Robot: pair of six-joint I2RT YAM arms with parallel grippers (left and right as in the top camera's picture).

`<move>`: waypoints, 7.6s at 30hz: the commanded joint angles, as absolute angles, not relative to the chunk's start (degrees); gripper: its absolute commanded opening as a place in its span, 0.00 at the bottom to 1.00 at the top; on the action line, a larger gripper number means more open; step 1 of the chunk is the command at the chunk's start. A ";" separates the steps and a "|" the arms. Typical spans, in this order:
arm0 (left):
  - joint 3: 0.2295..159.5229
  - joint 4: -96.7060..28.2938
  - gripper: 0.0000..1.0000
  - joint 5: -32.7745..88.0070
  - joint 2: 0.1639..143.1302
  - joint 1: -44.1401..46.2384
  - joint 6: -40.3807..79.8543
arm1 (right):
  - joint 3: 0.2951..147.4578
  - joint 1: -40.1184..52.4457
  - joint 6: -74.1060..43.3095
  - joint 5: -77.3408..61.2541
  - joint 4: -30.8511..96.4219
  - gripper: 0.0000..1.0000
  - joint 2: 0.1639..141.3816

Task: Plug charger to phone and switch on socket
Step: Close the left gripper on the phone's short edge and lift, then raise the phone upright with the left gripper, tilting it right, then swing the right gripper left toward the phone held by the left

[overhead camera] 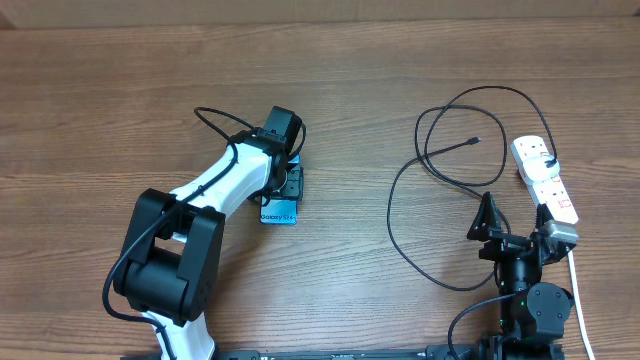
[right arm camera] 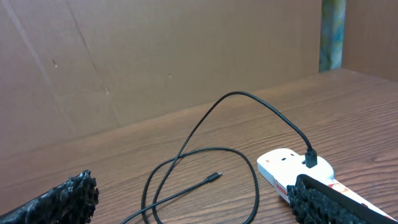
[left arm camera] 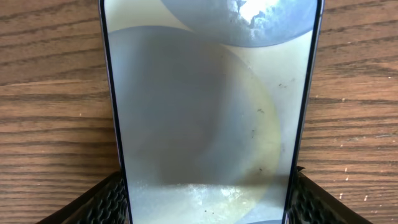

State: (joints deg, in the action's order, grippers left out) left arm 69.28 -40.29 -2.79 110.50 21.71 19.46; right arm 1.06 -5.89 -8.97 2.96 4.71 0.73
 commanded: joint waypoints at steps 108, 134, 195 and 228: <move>106.30 -87.99 0.45 29.78 111.96 21.61 25.76 | 0.45 -5.65 -8.49 2.66 4.45 1.00 0.34; 106.28 -84.90 0.44 33.39 111.96 21.39 27.44 | 0.45 -5.65 -8.49 2.66 4.47 1.00 0.34; 106.28 -72.36 0.44 16.60 111.96 21.41 37.50 | 0.45 -5.63 -28.34 -4.05 4.56 1.00 0.34; 106.28 -71.83 0.44 36.12 111.96 21.39 39.88 | 0.45 -5.65 -49.30 -43.81 3.55 1.00 0.34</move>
State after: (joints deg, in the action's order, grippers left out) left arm 104.36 -72.16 33.91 111.68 21.71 39.07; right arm 1.06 -5.91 -48.95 -42.00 3.73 0.73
